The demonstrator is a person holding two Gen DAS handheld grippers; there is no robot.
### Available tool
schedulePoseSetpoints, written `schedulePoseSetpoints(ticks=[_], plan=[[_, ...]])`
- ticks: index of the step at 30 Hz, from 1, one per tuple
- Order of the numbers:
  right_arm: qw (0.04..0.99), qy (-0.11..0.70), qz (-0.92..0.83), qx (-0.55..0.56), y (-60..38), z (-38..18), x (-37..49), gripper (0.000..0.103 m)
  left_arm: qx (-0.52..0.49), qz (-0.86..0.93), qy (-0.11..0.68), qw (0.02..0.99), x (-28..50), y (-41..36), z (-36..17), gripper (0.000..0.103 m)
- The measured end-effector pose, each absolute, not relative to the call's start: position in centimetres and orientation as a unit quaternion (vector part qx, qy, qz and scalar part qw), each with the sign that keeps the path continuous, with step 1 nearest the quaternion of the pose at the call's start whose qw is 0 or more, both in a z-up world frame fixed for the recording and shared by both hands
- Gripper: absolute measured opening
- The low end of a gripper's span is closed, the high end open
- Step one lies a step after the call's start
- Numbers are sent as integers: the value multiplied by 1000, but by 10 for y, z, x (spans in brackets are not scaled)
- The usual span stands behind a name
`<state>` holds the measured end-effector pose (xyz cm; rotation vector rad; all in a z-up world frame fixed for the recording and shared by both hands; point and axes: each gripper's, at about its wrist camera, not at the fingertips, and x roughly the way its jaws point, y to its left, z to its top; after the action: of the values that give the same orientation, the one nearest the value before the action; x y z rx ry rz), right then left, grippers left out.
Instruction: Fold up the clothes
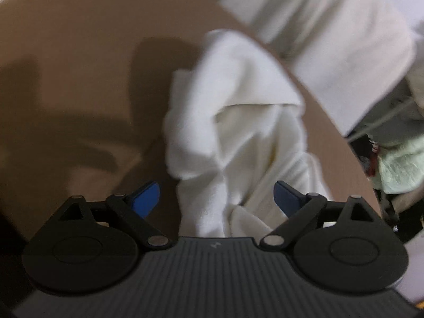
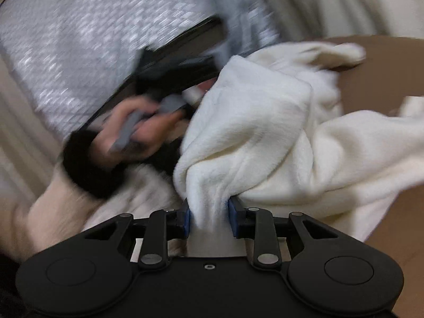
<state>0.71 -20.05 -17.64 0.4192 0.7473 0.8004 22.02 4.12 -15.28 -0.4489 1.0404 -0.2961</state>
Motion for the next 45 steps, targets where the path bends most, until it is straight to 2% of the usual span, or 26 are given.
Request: schedulePoseSetpoints(ticks=[2, 6, 11, 12, 15, 18, 20, 24, 29, 34, 36, 37, 38, 41, 42, 43, 44, 45], plan=[[806, 372, 425, 178, -174, -173, -1, 33, -200, -127, 504, 831, 222, 37, -157, 94], [823, 370, 414, 125, -154, -163, -9, 33, -177, -101, 528, 824, 226, 29, -166, 94], [856, 330, 345, 196, -193, -147, -6, 36, -157, -65, 541, 824, 229, 23, -172, 94], [863, 318, 330, 213, -204, -144, -8, 37, -163, -54, 533, 828, 229, 27, -170, 94], [886, 294, 264, 244, -234, -140, -7, 52, -199, -3, 495, 846, 226, 47, -160, 94], [903, 286, 190, 258, -263, -140, -10, 54, -227, 56, 447, 863, 220, 69, -149, 94], [904, 279, 154, 286, -281, -145, -11, 58, -237, 46, 446, 862, 224, 72, -150, 94], [929, 278, 103, 223, -267, -148, -8, 65, -228, -28, 470, 852, 248, 60, -155, 94], [953, 276, 40, 123, -243, -151, -4, 65, -221, -79, 498, 835, 279, 46, -169, 94], [945, 301, 52, 116, -243, -139, 16, 68, -217, -93, 528, 816, 310, 33, -190, 94], [941, 322, 50, 90, -239, -138, 35, 77, -215, -99, 539, 808, 323, 28, -199, 94], [939, 333, 48, 76, -236, -139, 45, 87, -215, -102, 545, 804, 329, 25, -203, 94], [936, 343, 47, 66, -232, -140, 56, 91, -214, -104, 551, 800, 335, 22, -207, 95], [924, 375, 36, 70, -233, -160, 87, 92, -237, -100, 556, 791, 344, 32, -219, 95], [919, 384, 25, 80, -233, -168, 97, 92, -233, -100, 550, 796, 341, 33, -217, 93], [917, 388, 15, 91, -234, -174, 103, 91, -221, -102, 541, 805, 337, 34, -212, 72], [916, 388, 7, 105, -236, -177, 107, 76, -209, -104, 531, 815, 332, 34, -207, 31], [914, 387, 0, 119, -237, -181, 111, 60, -203, -108, 519, 823, 329, 34, -201, 16]])
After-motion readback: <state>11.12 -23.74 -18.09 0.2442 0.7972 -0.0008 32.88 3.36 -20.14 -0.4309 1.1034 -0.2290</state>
